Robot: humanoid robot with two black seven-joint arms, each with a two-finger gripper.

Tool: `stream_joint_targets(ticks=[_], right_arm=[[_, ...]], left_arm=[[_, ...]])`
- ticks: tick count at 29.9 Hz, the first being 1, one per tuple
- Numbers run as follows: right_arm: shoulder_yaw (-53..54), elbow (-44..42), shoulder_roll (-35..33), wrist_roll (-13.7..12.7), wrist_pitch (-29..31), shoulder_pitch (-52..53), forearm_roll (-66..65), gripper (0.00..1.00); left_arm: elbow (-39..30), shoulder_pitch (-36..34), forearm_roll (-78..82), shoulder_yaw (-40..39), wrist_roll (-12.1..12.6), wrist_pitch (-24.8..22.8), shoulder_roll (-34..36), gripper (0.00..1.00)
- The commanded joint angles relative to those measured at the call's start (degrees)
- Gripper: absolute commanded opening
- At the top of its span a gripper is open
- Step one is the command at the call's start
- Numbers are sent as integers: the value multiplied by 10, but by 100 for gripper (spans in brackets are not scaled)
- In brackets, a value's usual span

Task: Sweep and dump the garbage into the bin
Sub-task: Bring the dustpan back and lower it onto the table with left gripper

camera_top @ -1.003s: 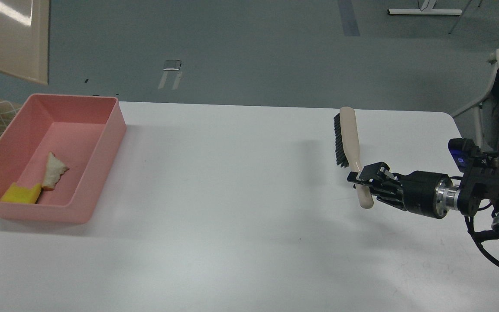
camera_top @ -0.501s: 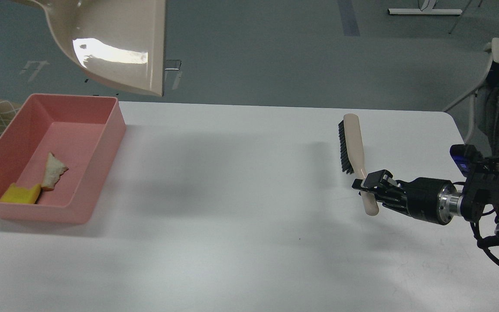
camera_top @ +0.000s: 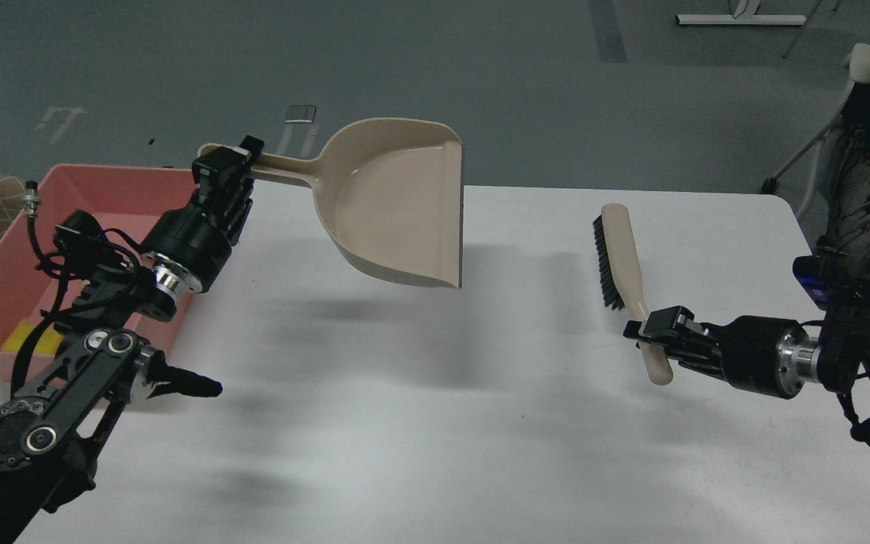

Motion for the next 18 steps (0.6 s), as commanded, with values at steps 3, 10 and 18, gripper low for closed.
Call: stream_joint_targets(ticks=[3, 10, 18], right_arm=[[2, -1, -7, 6, 2, -6, 1, 2], [5, -3, -7, 11, 2, -7, 1, 2], [5, -2, -7, 11, 2, -8, 1, 3]], left_arm=[[66, 1, 17, 92, -67, 70, -8, 0], [74, 5, 17, 122, -74, 93, -23, 0], [122, 6, 17, 121, -87, 94, -60, 0]])
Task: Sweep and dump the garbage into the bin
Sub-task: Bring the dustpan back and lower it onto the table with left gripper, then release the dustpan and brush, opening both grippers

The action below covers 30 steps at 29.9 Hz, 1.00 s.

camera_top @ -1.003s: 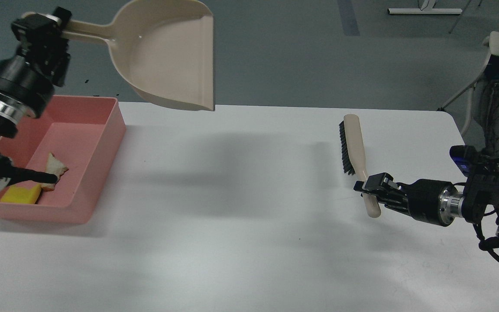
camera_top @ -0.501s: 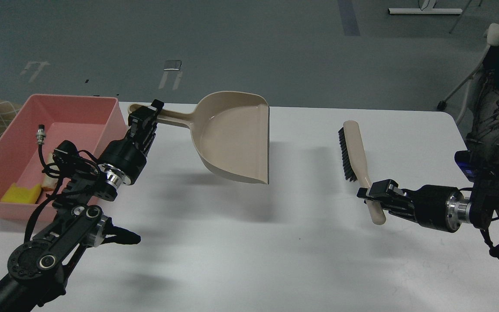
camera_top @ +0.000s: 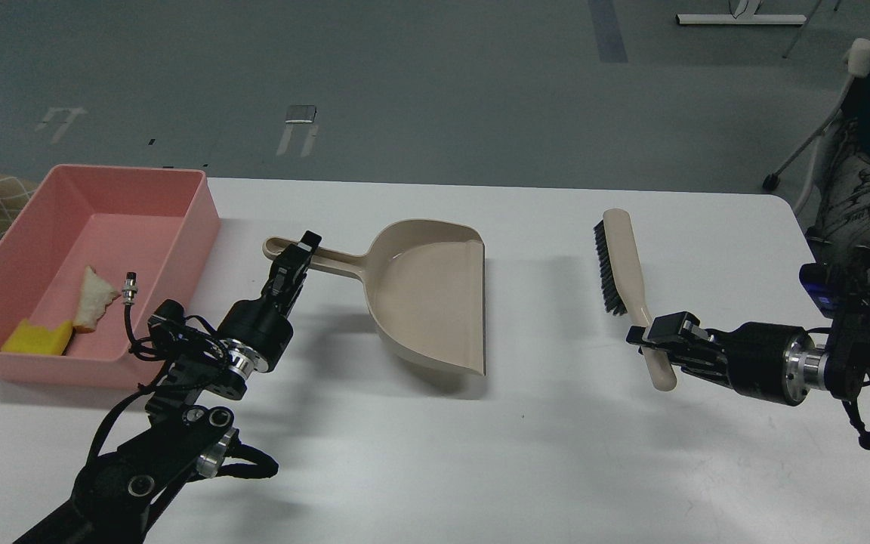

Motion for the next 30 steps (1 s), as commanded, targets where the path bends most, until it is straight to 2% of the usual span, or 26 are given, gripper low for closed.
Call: stream_joint_targets(ticks=[1, 6, 11, 21, 23, 24, 25, 26, 30], right_arm=[[0, -1, 0, 0, 0, -1, 0, 3], [0, -1, 0, 0, 0, -7, 0, 3], [0, 3, 0, 0, 0, -12, 1, 3], [0, 3, 3, 9, 12, -18, 1, 4], [0, 2, 4, 9, 11, -18, 1, 4], [0, 2, 4, 9, 11, -18, 1, 4], [1, 0, 6, 9, 11, -18, 1, 4], [1, 0, 7, 10, 11, -18, 1, 4], [3, -2, 8, 11, 10, -20, 3, 4]], left_arm=[[24, -1, -1, -1, -8, 0, -14, 0], [45, -5, -1, -1, -11, 0, -19, 0], [86, -8, 0, -1, -37, 0, -17, 0], [86, -10, -8, -3, -38, -4, -13, 0], [87, -10, -11, -5, -39, -5, -14, 24], [87, -9, -12, -5, -39, -6, -13, 62], [87, -9, -13, -5, -39, -7, -13, 92], [86, -9, -13, -4, -39, -8, -12, 97], [86, -6, -12, -1, -39, -21, -11, 98]])
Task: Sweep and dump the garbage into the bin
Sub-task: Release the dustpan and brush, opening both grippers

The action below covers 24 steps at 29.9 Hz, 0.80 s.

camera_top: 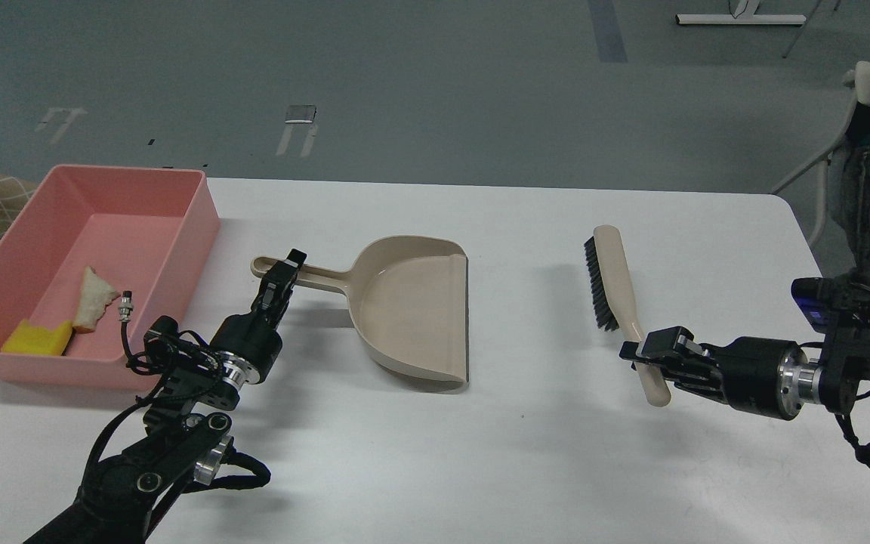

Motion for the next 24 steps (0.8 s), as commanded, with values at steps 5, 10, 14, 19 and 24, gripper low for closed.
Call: stream_joint_targets(ticks=[5, 10, 14, 19, 24], right_arm=[[1, -5, 5, 13, 3, -6, 7, 4], [2, -10, 5, 19, 10, -12, 51, 5], [2, -29, 7, 38, 13, -13, 51, 6], [0, -43, 9, 46, 13, -15, 50, 6], [-4, -44, 7, 45, 13, -18, 48, 7]], left_arm=[[-10, 12, 1, 2, 0, -60, 11, 98], [-25, 27, 1, -7, 0, -118, 37, 98], [-51, 39, -1, -11, 0, -152, 66, 98], [-95, 61, -33, -14, 1, -187, 97, 98], [-119, 80, -41, -31, 0, -200, 134, 98]])
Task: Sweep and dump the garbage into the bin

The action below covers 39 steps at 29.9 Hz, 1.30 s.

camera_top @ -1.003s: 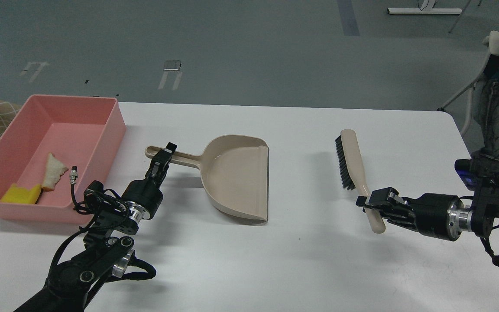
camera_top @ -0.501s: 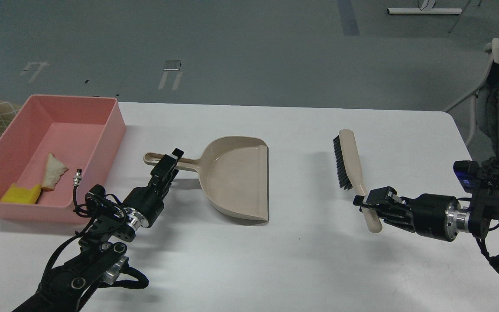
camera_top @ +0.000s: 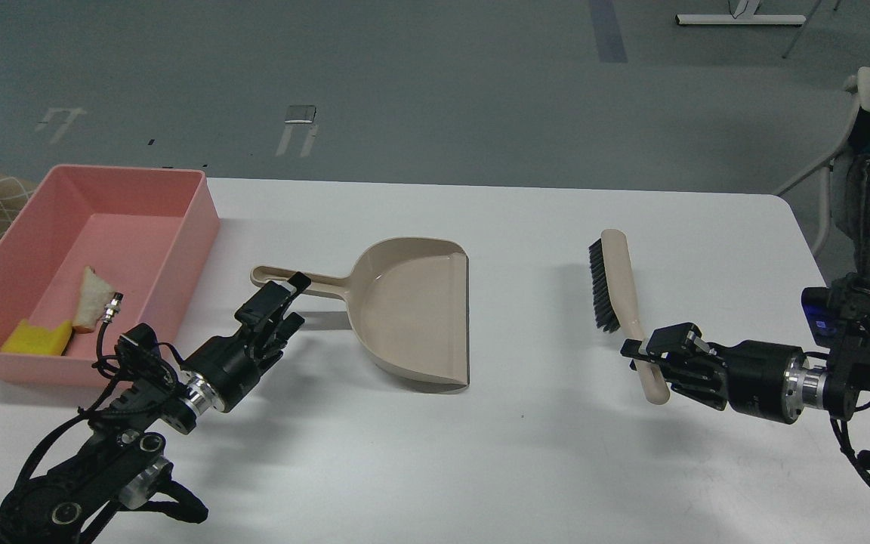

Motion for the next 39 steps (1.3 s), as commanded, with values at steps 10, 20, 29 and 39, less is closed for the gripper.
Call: stream_joint_targets(ticks=[10, 20, 29, 39], right_arm=[[-5, 2, -1, -6, 0, -8, -7, 19], [-5, 0, 2, -18, 0, -15, -8, 54], [2, 8, -17, -19, 0, -15, -3, 88], [80, -13, -155, 28, 0, -17, 7, 96]], left_arm=[[-51, 54, -35, -78, -1, -86, 37, 98], [-58, 54, -39, -100, -1, -99, 39, 98], [-87, 56, -87, -105, 3, -120, 63, 98], [-168, 79, -229, -211, 9, -215, 170, 98]])
